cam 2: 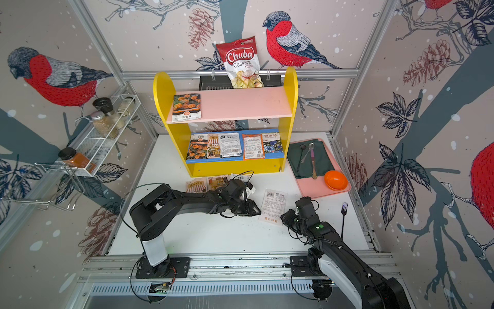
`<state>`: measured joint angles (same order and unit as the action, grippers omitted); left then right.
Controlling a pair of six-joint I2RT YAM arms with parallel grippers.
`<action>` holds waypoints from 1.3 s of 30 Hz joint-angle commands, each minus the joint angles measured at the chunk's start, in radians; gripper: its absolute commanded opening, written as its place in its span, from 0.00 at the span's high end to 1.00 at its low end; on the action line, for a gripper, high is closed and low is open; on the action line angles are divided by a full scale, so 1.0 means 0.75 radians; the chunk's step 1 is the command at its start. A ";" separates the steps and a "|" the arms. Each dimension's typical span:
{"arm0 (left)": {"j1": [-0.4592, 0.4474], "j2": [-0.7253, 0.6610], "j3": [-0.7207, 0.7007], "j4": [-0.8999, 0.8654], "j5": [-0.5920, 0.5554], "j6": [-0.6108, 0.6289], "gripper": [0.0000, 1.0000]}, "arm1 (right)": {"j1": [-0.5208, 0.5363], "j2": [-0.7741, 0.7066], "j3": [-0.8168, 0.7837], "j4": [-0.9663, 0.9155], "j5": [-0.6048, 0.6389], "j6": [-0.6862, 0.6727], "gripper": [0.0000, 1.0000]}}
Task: Take the seed bag off the shelf
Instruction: Move the seed packet to the center of the board.
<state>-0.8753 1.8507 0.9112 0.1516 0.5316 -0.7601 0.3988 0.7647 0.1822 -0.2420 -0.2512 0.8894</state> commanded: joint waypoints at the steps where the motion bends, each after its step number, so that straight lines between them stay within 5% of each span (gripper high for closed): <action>1: -0.008 0.012 0.007 0.039 0.017 -0.008 0.59 | 0.000 0.001 -0.014 0.050 -0.021 0.019 0.72; 26: -0.038 0.116 0.037 0.052 0.013 -0.035 0.70 | -0.002 -0.032 -0.067 0.116 -0.057 0.046 0.86; 39: -0.038 0.130 0.043 0.048 0.003 -0.030 0.91 | 0.000 -0.055 -0.076 0.123 -0.057 0.053 1.00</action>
<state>-0.8986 1.9430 0.9413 0.2363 0.5610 -0.7853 0.3985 0.7288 0.1265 -0.1699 -0.2798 0.9192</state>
